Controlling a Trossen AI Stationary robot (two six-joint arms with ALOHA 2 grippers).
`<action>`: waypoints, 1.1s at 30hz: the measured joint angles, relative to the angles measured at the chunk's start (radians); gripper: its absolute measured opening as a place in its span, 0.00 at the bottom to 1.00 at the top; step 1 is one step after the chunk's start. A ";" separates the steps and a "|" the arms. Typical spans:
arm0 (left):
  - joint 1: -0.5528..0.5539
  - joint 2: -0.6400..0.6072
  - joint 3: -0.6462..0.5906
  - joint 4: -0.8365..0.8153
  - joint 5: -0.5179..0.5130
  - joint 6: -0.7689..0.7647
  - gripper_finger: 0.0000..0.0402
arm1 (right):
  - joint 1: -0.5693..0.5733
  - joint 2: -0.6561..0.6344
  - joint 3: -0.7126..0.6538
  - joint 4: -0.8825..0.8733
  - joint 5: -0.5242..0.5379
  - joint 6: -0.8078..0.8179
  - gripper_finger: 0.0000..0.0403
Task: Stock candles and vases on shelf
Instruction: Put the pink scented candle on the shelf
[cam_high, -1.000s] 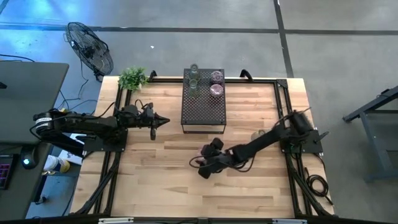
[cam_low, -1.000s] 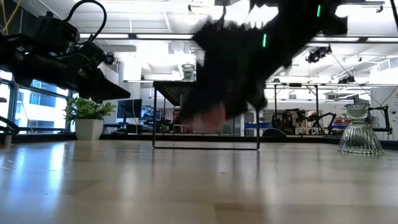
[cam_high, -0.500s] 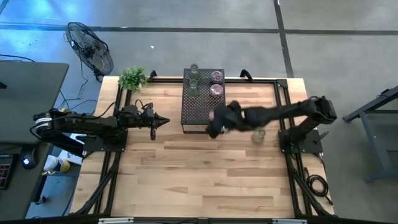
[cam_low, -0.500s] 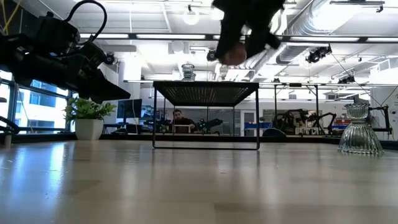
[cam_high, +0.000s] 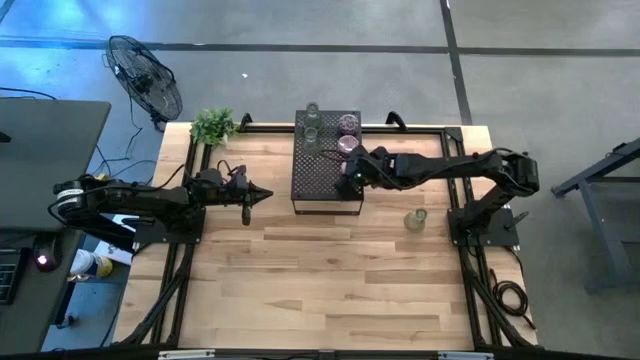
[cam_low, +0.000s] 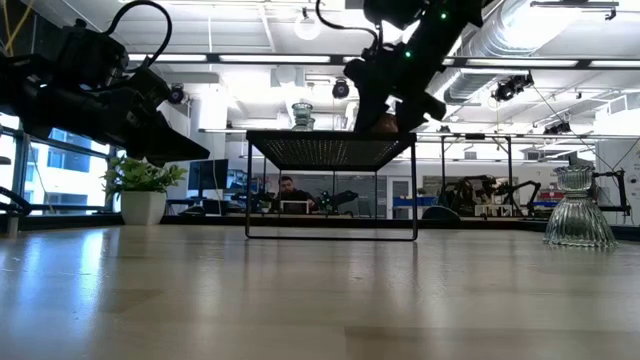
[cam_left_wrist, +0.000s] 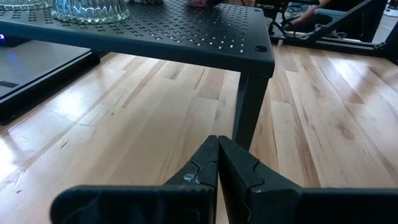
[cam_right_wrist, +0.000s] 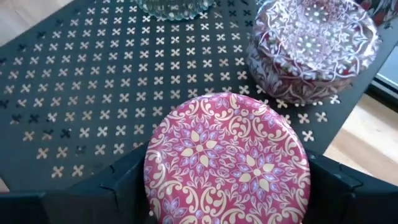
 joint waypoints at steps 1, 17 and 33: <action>0.000 0.000 0.000 0.000 0.000 0.000 0.01 | 0.000 0.000 -0.004 0.005 0.000 0.002 0.71; 0.000 0.000 0.000 0.000 0.000 0.000 0.01 | 0.002 0.000 -0.026 0.042 0.011 -0.031 0.78; 0.000 0.000 0.000 0.000 0.001 0.000 0.01 | 0.002 0.000 -0.017 0.110 0.052 -0.094 0.89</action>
